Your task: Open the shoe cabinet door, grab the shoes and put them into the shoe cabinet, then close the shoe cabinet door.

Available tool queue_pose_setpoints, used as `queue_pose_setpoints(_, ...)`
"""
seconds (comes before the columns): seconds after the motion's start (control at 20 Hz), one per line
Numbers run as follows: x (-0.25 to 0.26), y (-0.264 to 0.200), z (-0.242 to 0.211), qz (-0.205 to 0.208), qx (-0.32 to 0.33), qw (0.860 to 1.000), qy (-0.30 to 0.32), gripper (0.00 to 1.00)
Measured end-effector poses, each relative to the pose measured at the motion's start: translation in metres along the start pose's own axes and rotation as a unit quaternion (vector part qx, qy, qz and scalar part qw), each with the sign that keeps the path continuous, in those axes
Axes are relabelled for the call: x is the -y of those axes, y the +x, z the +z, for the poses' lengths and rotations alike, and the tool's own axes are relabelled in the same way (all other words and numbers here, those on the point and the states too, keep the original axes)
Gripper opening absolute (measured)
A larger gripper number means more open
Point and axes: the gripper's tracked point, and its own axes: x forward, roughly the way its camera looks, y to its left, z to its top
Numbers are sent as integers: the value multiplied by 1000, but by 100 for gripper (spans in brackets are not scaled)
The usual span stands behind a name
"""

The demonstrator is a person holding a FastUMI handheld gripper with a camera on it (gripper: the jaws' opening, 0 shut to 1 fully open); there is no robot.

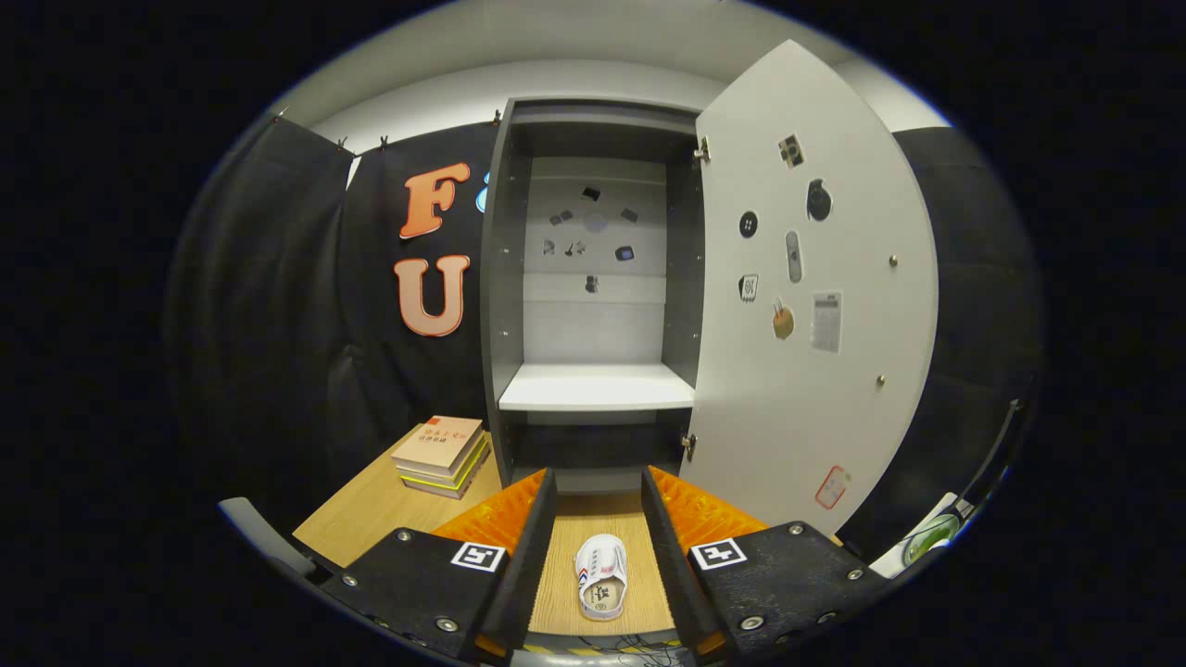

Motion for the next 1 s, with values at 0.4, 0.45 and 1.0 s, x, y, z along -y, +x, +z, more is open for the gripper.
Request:
queue_pose_setpoints(0.4, -8, 54, -139, 12, -139, 990, 27, 59)
queue_pose_setpoints(0.45, -9, 58, -154, 15, -155, 987, 30, 59)
queue_pose_setpoints(1.0, -17, 114, -276, 38, -282, 957, 57, 59)
